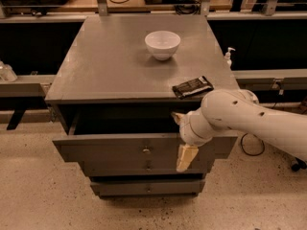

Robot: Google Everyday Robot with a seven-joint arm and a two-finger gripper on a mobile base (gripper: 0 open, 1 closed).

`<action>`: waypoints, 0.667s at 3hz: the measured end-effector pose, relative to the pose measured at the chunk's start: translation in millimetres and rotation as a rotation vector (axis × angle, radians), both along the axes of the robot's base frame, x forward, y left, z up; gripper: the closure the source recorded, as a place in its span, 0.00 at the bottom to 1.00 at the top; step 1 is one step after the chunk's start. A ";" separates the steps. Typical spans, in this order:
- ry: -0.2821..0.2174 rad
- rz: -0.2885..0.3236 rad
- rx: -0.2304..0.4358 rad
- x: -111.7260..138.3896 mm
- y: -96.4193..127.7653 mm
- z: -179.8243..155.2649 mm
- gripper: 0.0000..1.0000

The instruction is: Open top drawer

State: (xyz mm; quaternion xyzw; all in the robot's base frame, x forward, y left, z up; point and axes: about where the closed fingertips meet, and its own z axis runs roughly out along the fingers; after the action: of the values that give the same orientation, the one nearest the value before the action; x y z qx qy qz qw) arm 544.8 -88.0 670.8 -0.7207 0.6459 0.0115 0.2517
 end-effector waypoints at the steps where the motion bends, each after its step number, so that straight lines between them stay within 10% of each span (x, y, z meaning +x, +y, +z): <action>1: 0.000 0.000 0.000 0.0 0.0 0.0 0.00; 2: 0.051 0.063 -0.053 -17.5 8.4 -0.1 0.00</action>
Offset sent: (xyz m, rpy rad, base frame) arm -0.0625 0.0252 0.0043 -0.1918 0.1863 0.2249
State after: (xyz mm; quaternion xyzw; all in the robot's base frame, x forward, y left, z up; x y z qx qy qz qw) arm 527.3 -79.6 670.7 -0.7464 0.6293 0.0208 0.2154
